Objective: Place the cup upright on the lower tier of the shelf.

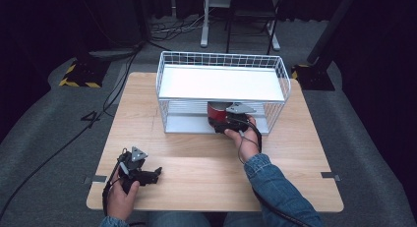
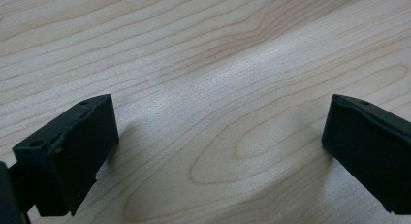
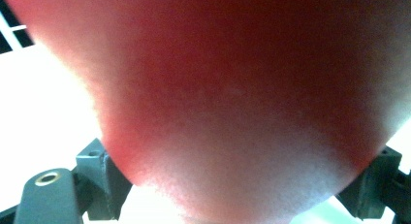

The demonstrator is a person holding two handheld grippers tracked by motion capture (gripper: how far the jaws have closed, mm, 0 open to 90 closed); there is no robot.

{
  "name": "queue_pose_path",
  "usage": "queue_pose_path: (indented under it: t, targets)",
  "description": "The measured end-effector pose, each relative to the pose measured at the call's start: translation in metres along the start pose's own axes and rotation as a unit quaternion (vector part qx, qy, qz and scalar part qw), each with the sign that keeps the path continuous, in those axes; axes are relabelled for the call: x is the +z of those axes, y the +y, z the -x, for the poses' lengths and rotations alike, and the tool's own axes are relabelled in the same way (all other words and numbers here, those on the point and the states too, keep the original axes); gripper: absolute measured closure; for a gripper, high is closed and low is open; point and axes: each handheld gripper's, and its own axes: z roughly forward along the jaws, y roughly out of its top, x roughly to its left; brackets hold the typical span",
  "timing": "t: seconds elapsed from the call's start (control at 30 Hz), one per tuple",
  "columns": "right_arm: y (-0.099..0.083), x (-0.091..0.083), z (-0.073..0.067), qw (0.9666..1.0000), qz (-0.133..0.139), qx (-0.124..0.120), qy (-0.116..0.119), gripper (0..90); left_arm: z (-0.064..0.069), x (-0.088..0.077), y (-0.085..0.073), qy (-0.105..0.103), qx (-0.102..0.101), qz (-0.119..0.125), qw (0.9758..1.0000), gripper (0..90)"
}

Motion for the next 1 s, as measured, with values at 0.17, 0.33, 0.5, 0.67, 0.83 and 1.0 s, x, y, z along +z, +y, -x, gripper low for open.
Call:
queue_pose_path:
  t: [0.17, 0.33, 0.5, 0.67, 0.83, 1.0]
  targets:
    - [-0.002, 0.008, 0.0, 0.9999, 0.001, 0.008, -0.013, 16.2, 0.0, 0.0, 0.0, 0.0, 0.0, 0.0, 1.0, 0.0]
    - [-0.005, 0.013, 0.001, 0.9996, -0.001, 0.014, -0.026, 16.2, 0.0, 0.0, 0.0, 0.0, 0.001, 0.0, 1.0, 0.0]
    - [-0.011, 0.018, 0.005, 0.9989, -0.005, 0.034, -0.031, 16.2, 0.0, 0.0, 0.0, 0.0, 0.0, 0.0, 1.0, 0.0]
    - [-0.011, 0.018, 0.006, 0.9989, -0.006, 0.036, -0.031, 16.1, 0.0, 0.0, 0.0, 0.0, 0.0, 0.0, 1.0, 0.0]
    - [-0.01, 0.018, 0.006, 0.9987, -0.009, 0.042, -0.029, 15.8, 0.0, 0.0, 0.0, 0.0, 0.0, 0.0, 1.0, 0.0]
    - [-0.01, 0.017, 0.007, 0.9986, -0.013, 0.043, -0.027, 15.7, 0.0, 0.0, 0.0, 0.0, 0.0, 0.0, 1.0, 0.0]
